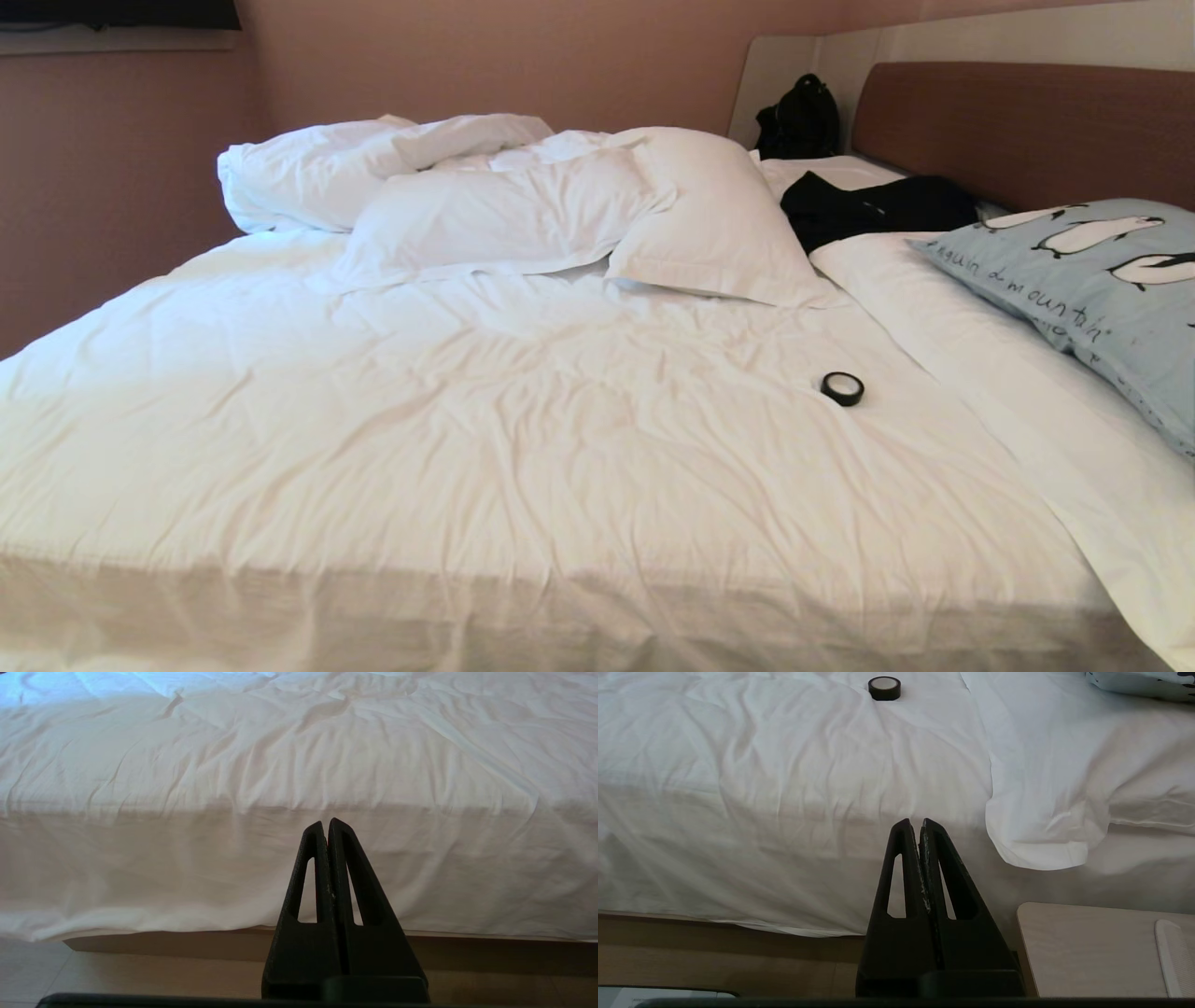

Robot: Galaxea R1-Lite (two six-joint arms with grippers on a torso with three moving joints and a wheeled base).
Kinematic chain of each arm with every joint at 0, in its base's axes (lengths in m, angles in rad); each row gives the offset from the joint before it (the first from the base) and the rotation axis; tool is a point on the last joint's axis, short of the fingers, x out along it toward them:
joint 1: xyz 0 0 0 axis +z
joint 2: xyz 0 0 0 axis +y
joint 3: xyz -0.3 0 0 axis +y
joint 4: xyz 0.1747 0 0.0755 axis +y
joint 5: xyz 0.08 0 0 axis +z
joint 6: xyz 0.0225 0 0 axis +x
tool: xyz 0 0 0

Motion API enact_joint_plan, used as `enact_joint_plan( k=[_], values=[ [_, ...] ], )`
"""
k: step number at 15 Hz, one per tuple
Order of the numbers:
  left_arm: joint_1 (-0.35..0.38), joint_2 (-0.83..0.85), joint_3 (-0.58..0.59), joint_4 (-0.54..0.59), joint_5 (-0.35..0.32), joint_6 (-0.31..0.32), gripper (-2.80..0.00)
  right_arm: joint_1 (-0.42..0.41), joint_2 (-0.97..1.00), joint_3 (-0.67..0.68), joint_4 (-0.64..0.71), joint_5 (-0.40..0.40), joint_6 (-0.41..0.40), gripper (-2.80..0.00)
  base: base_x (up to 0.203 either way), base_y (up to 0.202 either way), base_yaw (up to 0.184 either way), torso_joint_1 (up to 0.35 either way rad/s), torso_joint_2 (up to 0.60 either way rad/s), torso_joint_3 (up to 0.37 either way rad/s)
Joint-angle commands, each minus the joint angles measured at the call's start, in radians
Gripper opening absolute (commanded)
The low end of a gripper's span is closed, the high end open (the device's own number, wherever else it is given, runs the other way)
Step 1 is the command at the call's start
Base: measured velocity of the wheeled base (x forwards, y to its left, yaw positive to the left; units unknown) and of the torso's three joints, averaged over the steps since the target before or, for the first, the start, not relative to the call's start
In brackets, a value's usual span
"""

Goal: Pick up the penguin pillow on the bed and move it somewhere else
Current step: Pick up the pillow

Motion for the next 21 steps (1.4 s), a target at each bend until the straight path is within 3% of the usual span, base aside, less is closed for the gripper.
enact_joint_plan(
  k=[1, 4, 7, 12, 17, 21],
  values=[
    [0.000, 0.000, 0.002, 0.000, 0.000, 0.000, -2.80, 0.001, 0.000, 0.001, -0.001, 0.000, -0.001, -2.80, 0.000, 0.000, 0.000, 0.000, 0.00, 0.000],
    [0.000, 0.000, 0.002, 0.000, 0.000, 0.000, -2.80, 0.001, 0.000, -0.024, 0.002, 0.000, -0.001, -2.80, 0.000, 0.000, 0.000, 0.000, 0.00, 0.000],
    [0.000, 0.000, 0.002, 0.000, 0.000, 0.000, -2.80, 0.001, 0.028, -0.186, 0.068, -0.001, -0.003, -2.80, 0.000, 0.000, 0.000, 0.000, 0.00, 0.000],
    [0.000, 0.000, 0.002, 0.000, 0.000, 0.000, -2.80, -0.017, 0.271, -0.371, 0.132, -0.001, -0.069, -2.80, 0.000, 0.000, 0.000, 0.000, 0.00, 0.000],
    [0.000, 0.000, 0.002, 0.000, 0.000, 0.000, -2.80, -0.041, 0.620, -0.474, 0.013, -0.015, -0.095, -2.80, 0.000, 0.000, 0.000, 0.000, 0.00, 0.000],
    [0.000, 0.000, 0.002, 0.000, 0.000, 0.000, -2.80, -0.043, 1.012, -0.590, -0.162, -0.072, -0.062, -2.80, 0.000, 0.000, 0.000, 0.000, 0.00, 0.000]
  ],
)
